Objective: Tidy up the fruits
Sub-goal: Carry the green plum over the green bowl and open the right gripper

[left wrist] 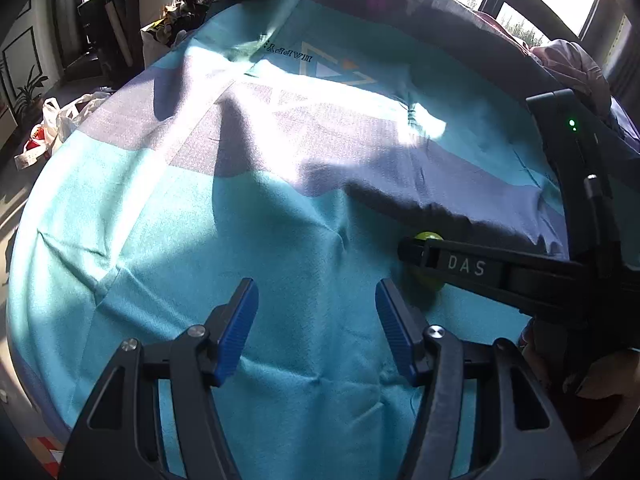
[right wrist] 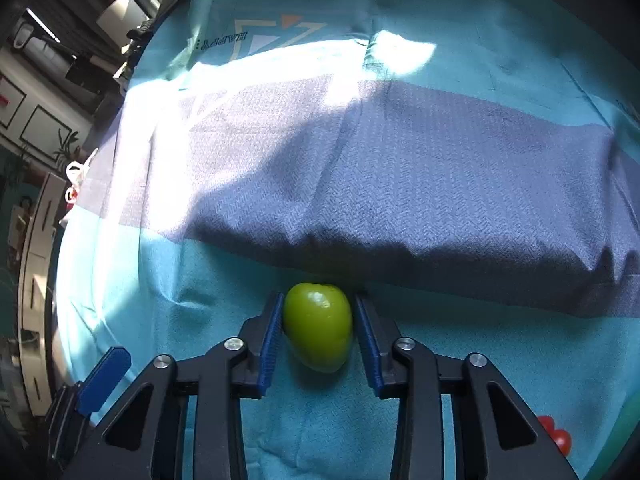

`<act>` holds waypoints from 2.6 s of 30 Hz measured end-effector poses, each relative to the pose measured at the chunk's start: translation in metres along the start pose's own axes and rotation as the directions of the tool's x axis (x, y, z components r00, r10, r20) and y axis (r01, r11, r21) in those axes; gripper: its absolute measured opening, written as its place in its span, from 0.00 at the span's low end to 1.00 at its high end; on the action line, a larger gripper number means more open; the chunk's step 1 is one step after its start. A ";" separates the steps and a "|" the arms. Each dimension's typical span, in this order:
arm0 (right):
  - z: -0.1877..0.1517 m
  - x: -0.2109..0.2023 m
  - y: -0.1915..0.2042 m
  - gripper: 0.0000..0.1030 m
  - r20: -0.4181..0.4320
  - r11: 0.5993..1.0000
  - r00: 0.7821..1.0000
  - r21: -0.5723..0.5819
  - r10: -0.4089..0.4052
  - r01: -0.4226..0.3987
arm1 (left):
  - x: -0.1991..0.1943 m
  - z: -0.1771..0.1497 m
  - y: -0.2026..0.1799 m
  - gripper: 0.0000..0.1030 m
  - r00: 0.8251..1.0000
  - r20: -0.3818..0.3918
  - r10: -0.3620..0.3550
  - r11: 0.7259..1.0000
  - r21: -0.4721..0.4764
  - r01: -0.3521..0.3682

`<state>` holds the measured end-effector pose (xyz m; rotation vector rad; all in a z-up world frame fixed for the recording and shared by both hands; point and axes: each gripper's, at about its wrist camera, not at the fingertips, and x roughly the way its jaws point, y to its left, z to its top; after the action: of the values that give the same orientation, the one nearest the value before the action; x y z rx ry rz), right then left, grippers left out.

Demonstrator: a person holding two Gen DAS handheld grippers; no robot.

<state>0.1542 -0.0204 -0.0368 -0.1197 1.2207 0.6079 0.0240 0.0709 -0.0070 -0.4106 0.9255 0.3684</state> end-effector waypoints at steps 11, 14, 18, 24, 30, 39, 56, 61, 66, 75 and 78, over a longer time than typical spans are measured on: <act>-0.052 -0.049 -0.029 0.35 0.062 0.994 0.996 0.075 0.071 -0.076 | -0.006 -0.003 -0.010 0.58 1.000 0.004 -0.022 0.999 0.029 0.022; -0.082 -0.065 -0.039 0.35 0.078 0.992 0.995 0.107 0.063 -0.071 | -0.007 -0.007 -0.018 0.58 1.000 0.003 -0.029 0.998 0.051 0.029; -0.117 -0.069 -0.045 0.35 0.068 0.989 0.996 0.129 0.064 -0.073 | -0.008 -0.012 -0.028 0.58 0.999 0.002 -0.037 0.996 0.087 0.036; -0.122 -0.056 -0.048 0.35 0.055 0.990 0.998 0.142 -0.001 -0.006 | -0.006 -0.020 -0.041 0.58 0.999 -0.012 -0.040 0.990 0.134 0.041; -0.122 -0.068 -0.058 0.35 0.083 0.982 0.994 0.170 0.074 -0.087 | -0.013 -0.023 -0.046 0.58 0.997 -0.016 -0.076 0.987 0.142 0.077; -0.126 -0.103 -0.074 0.36 0.210 0.969 0.971 0.190 0.114 -0.155 | -0.025 -0.041 -0.055 0.58 0.967 -0.076 -0.243 0.958 0.135 0.252; -0.131 -0.067 -0.085 0.35 0.108 0.925 0.968 0.288 0.226 -0.248 | 0.002 -0.084 -0.103 0.46 0.903 -0.269 -0.335 0.897 0.200 0.393; -0.130 -0.058 -0.082 0.35 0.089 0.926 0.968 0.282 0.235 -0.250 | 0.006 -0.084 -0.104 0.41 0.900 -0.273 -0.340 0.895 0.199 0.399; -0.130 -0.055 -0.080 0.35 0.089 0.936 0.972 0.266 0.216 -0.233 | 0.010 -0.084 -0.102 0.34 0.882 -0.293 -0.370 0.886 0.175 0.430; -0.133 -0.107 -0.078 0.35 0.240 0.945 0.949 0.206 0.203 -0.254 | -0.045 -0.074 -0.125 0.34 0.900 -0.139 -0.413 0.853 0.287 0.436; -0.138 -0.137 -0.083 0.35 0.321 0.949 0.928 0.184 0.189 -0.257 | -0.068 -0.072 -0.144 0.34 0.893 -0.094 -0.440 0.824 0.354 0.443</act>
<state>0.0508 -0.1962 0.0183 0.2987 1.0034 0.6559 0.0050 -0.0969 0.0368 -0.2682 0.8536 -0.2358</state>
